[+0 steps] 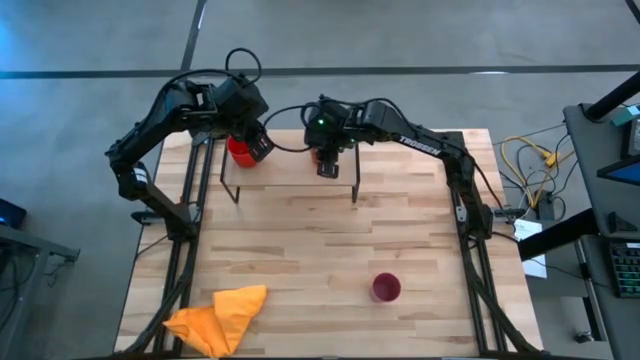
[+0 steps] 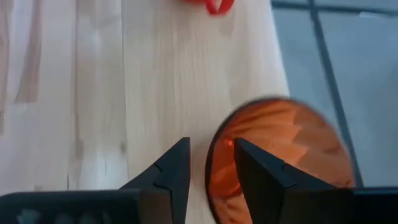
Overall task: Stack small to large cups/mugs on shelf
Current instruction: Put the orange cup on the shelf
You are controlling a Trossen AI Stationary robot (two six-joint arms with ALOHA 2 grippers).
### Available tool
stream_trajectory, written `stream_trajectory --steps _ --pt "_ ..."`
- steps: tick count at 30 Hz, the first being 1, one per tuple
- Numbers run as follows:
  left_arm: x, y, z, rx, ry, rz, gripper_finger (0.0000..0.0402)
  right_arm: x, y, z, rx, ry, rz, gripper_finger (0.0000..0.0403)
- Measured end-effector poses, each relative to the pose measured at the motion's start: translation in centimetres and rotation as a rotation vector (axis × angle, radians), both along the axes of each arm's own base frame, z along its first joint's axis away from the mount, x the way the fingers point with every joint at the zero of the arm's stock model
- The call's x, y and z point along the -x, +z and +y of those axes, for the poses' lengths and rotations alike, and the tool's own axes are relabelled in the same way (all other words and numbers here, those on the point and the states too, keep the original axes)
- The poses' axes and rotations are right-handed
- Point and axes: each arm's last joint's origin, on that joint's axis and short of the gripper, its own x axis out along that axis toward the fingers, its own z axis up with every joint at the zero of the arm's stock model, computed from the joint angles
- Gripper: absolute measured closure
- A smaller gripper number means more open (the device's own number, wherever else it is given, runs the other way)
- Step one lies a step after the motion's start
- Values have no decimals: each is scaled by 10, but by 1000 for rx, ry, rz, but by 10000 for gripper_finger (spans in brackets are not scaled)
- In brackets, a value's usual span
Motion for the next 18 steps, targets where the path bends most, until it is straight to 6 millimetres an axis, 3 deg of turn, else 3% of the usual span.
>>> stream_trajectory --steps 7,12,18 --pt "0 0 0 0 0 0 318 3 19 0 53 -2 -105 293" --pt "0 0 0 0 -2 1 318 31 38 3 150 -121 -33 315" --pt "0 0 0 -25 -45 26 318 60 43 1 77 -182 83 387"
